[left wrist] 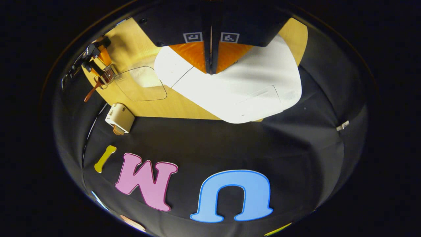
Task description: Close the left gripper, press the button to open the rice cooker; take a wooden spoon from the chopstick holder with the right hand, scoop a spoonful of rice and pour it into the rice cooker, then put the wooden spoon back into the chopstick holder.
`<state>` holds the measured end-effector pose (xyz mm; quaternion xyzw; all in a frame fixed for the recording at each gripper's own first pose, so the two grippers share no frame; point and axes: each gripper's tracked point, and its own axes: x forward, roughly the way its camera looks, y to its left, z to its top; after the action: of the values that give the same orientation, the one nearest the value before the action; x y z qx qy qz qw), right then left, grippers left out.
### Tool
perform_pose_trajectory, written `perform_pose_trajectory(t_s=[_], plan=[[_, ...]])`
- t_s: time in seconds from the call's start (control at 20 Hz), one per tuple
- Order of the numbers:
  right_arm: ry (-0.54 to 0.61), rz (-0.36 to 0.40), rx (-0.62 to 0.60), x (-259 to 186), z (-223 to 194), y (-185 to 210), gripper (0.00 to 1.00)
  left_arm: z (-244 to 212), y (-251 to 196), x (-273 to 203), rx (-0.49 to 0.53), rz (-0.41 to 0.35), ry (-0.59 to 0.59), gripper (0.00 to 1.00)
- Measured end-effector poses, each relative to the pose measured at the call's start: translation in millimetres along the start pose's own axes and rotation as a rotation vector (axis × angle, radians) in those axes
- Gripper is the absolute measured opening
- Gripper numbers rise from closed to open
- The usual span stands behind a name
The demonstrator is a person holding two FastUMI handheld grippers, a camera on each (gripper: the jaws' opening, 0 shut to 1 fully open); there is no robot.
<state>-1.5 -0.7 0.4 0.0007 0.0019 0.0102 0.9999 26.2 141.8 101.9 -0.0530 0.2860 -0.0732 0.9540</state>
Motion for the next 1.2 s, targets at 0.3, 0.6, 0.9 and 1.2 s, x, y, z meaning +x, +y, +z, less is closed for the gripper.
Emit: perform_pose_trajectory(t_s=[0.3, 0.6, 0.9, 1.2], plan=[[0.000, -0.001, 0.000, -0.2, 0.4, 0.3, 0.97, 4.2, -3.6, 11.1, 0.085, 0.033, 0.083, 0.06], [-0.001, 0.000, 0.000, -0.8, 0.7, 0.5, 0.97, 8.1, -6.2, 13.2, 0.109, 0.034, 0.091, 0.06], [0.000, 0.002, 0.001, -0.1, 0.5, 0.2, 0.97, 6.4, 9.1, 8.2, 0.036, 0.000, 0.091, 0.06], [0.000, -0.001, 0.001, -0.1, 0.3, 0.3, 0.97, 7.0, 10.3, 6.3, -0.042, -0.063, 0.111, 0.06]])
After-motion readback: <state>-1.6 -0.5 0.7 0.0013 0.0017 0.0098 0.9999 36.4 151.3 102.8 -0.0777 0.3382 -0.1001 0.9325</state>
